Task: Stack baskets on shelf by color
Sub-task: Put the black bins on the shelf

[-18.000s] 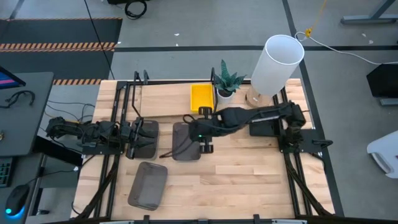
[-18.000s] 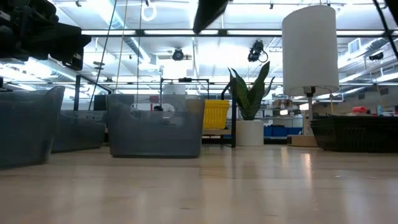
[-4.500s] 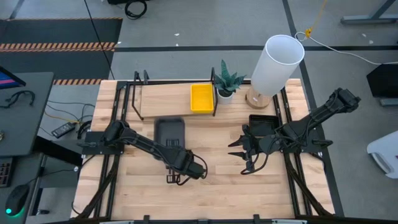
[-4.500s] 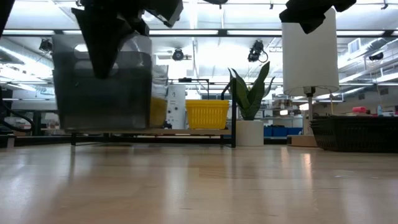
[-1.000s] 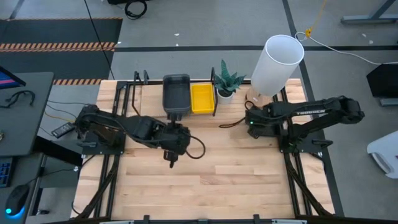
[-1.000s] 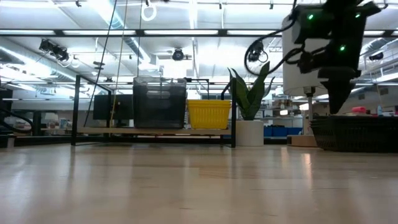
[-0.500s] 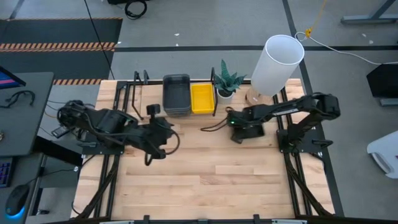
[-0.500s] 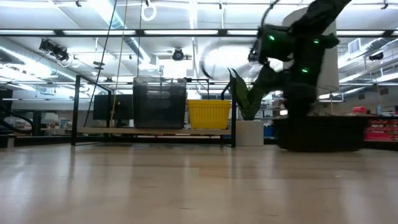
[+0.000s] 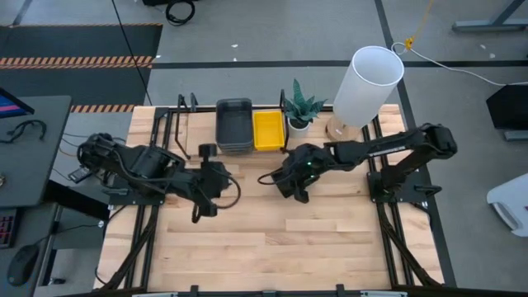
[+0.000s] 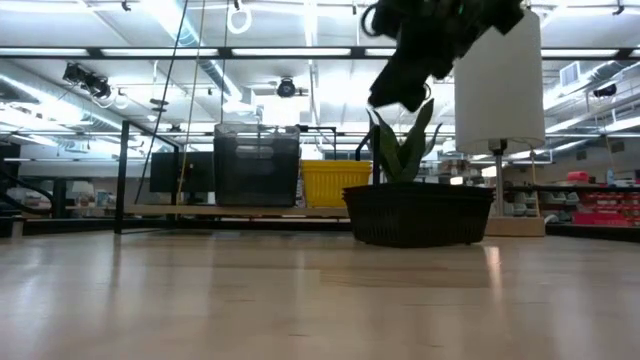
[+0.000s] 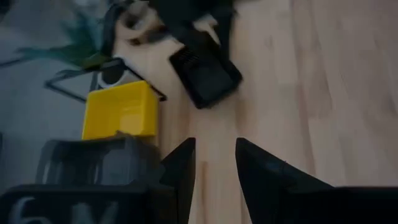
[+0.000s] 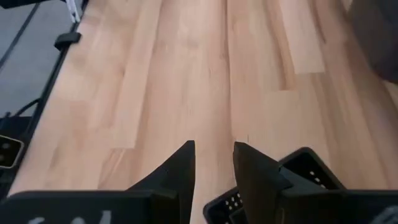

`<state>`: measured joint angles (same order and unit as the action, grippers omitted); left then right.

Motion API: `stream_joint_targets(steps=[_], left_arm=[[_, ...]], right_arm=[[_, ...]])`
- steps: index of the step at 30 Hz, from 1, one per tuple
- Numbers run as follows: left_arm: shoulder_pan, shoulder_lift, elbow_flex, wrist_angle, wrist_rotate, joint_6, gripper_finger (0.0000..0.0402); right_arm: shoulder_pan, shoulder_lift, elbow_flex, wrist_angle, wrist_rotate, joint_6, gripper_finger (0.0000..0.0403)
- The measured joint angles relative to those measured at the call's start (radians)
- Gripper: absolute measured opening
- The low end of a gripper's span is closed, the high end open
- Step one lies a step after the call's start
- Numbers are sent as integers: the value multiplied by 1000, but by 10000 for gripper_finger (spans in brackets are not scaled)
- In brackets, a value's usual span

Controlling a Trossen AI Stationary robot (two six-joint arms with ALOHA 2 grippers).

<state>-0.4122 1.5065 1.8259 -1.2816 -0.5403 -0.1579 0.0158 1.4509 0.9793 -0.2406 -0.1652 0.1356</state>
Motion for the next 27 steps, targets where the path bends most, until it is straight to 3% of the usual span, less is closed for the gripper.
stream_joint_targets(steps=[12, 21, 27], left_arm=[[67, 150, -1, 45, 56, 230, 121], [192, 249, -1, 229, 355, 350, 121], [263, 314, -1, 316, 517, 405, 121]], right_arm=[[54, -254, 0, -193, 120, 28, 114], [112, -422, -4, -321, 239, 29, 114], [163, -543, -103, -314, 306, 50, 114]])
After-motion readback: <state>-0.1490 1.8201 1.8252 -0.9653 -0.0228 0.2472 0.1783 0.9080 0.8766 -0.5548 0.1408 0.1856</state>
